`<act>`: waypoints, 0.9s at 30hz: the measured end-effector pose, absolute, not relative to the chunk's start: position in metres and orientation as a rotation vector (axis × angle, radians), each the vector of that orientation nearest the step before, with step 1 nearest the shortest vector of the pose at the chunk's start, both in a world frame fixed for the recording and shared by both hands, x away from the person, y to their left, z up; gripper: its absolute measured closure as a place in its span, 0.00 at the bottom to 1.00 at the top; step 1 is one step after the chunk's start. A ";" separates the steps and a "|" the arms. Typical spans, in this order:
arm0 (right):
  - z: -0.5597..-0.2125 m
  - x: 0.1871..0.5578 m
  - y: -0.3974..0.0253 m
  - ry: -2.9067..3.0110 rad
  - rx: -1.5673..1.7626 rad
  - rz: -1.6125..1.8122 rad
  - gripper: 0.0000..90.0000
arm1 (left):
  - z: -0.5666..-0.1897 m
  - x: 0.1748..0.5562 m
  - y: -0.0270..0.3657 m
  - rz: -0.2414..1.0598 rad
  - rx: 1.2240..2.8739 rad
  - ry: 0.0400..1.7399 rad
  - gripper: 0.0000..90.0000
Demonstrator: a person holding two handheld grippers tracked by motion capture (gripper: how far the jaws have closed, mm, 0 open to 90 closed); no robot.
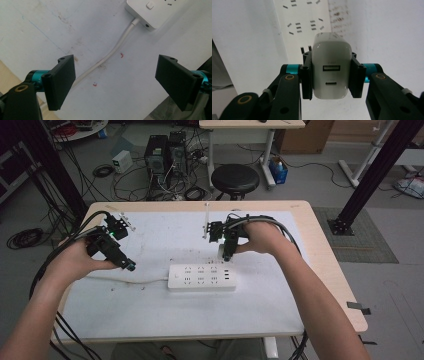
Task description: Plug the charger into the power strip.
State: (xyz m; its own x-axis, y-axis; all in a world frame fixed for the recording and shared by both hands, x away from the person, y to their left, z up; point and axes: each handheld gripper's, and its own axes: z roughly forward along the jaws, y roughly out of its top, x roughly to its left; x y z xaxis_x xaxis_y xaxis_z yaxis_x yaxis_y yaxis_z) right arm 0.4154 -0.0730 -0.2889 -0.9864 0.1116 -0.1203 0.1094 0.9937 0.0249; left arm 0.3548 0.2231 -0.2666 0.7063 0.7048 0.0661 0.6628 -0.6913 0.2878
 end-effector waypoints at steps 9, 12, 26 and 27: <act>-0.325 0.414 -0.044 3.051 0.030 -0.033 0.69 | -0.272 0.349 0.222 0.243 2.659 1.090 0.18; -0.333 0.416 -0.039 3.058 0.011 -0.057 0.69 | -0.272 0.348 0.224 0.240 2.670 1.085 0.18; -0.344 0.423 -0.035 3.074 -0.023 -0.052 0.69 | -0.280 0.347 0.228 0.228 2.655 1.101 0.18; -0.344 0.424 -0.035 3.080 -0.031 -0.041 0.69 | -0.280 0.347 0.229 0.223 2.669 1.095 0.18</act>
State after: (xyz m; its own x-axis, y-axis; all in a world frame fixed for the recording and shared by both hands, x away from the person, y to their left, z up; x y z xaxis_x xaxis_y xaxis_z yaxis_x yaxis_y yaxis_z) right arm 0.4241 -0.0355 -0.3444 -0.9979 -0.0212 -0.0604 -0.0196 0.9994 -0.0271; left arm 0.3470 0.2286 -0.2805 0.7061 0.7066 0.0467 0.6687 -0.6871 0.2841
